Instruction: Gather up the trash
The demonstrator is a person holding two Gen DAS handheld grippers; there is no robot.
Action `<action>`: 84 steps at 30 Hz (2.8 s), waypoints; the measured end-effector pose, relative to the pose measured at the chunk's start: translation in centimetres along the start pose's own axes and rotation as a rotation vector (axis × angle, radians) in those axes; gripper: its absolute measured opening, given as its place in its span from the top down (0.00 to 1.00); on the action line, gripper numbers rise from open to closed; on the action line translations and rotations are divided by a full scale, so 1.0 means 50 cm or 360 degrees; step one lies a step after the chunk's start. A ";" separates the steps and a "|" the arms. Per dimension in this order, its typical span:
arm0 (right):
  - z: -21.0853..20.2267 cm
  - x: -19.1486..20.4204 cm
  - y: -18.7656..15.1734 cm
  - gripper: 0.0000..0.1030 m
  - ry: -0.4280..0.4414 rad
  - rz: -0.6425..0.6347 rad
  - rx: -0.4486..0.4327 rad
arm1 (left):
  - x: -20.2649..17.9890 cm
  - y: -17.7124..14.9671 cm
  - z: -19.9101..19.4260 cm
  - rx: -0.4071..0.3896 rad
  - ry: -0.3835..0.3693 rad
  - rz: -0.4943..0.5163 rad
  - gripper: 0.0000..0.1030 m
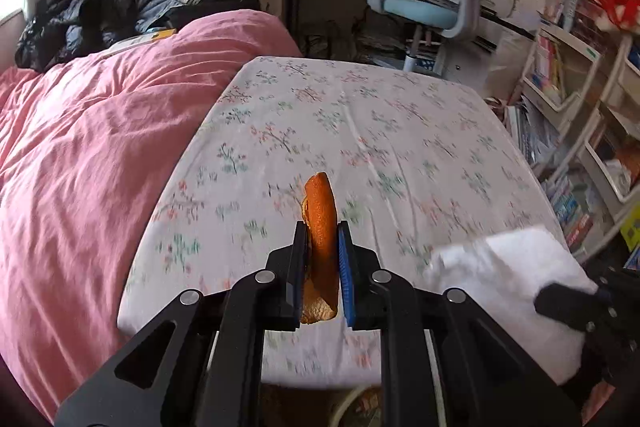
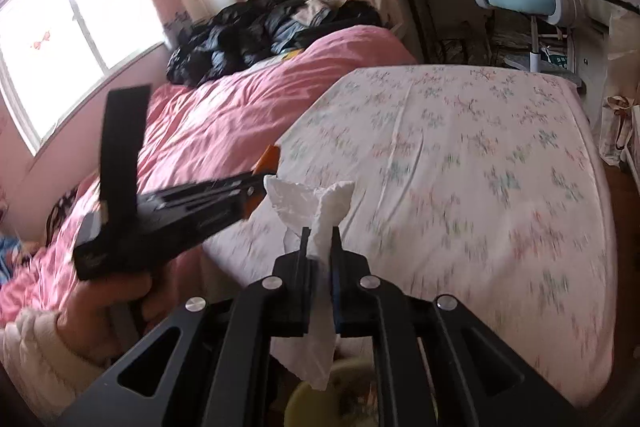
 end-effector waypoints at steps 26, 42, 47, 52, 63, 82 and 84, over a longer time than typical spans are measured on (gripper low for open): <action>0.003 -0.071 -0.192 0.44 -0.0330 -0.0053 0.0267 | -0.082 -0.124 -0.101 0.0014 -0.0039 0.0140 0.86; -0.099 -0.100 -0.078 0.16 -0.0379 0.0129 -0.0309 | -0.182 -0.239 -0.109 0.0233 -0.0200 0.0256 0.46; -0.104 -0.099 -0.076 0.11 -0.0468 0.0070 -0.0361 | -0.073 -0.169 -0.181 -0.0123 0.0229 0.0114 0.14; -0.101 -0.094 -0.076 0.07 -0.0561 -0.0015 -0.0388 | -0.031 -0.132 -0.240 -0.0329 0.0441 0.0072 0.07; -0.110 -0.083 -0.067 0.07 -0.0629 -0.0110 -0.0480 | 0.005 -0.114 -0.280 -0.0409 0.0531 -0.0010 0.07; -0.100 -0.080 -0.073 0.07 -0.0654 -0.0127 -0.0466 | 0.013 -0.119 -0.275 -0.0411 0.0544 -0.0027 0.07; -0.101 -0.081 -0.073 0.07 -0.0656 -0.0128 -0.0466 | 0.015 -0.119 -0.275 -0.0413 0.0548 -0.0028 0.07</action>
Point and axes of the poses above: each gripper's, at about its wrist camera, not at the fingertips, and z roughly the way its jaws point, x to its left, y to its top, the point moved 10 cm from there along z, roughly the way its jaws point, and after that the axes turned 13 degrees about z, right-handed, at the moved point
